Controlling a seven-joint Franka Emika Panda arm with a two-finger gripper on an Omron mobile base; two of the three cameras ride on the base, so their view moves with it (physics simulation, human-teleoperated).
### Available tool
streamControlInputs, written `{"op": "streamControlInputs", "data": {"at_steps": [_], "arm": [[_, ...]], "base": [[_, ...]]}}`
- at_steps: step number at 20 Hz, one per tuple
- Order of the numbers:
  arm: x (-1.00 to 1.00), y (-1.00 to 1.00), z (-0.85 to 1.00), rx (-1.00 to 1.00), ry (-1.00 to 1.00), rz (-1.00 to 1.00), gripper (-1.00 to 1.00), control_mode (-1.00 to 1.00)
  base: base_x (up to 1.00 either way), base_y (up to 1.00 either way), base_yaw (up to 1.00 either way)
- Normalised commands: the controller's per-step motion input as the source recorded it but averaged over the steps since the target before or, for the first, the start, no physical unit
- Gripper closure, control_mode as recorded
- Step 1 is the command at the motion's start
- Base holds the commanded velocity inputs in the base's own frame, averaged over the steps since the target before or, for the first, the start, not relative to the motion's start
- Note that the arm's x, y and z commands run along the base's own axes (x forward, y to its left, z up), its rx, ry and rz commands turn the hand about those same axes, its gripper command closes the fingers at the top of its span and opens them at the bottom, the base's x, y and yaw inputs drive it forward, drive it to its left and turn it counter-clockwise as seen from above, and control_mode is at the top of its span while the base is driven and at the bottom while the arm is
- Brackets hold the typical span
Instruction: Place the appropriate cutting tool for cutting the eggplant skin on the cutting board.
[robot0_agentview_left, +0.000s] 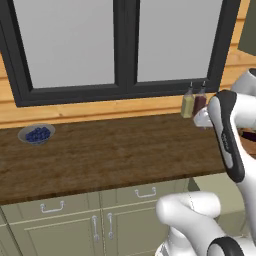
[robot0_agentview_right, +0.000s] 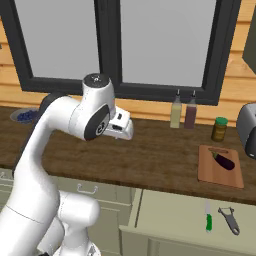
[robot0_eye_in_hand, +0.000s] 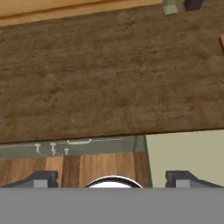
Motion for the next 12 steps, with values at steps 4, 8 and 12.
{"op": "streamControlInputs", "data": {"at_steps": [4, 8, 12], "arm": [[-0.12, -1.00, -0.51, 0.04, 0.13, -0.11, -1.00, -1.00], [-0.01, -1.00, -0.60, 0.00, 0.14, -0.10, -1.00, -1.00], [-0.06, -1.00, -0.71, 0.00, 0.11, -0.10, -1.00, -1.00]], "base": [[0.00, 0.00, 0.00], [0.00, 0.00, 0.00], [0.00, 0.00, 0.00]]}}
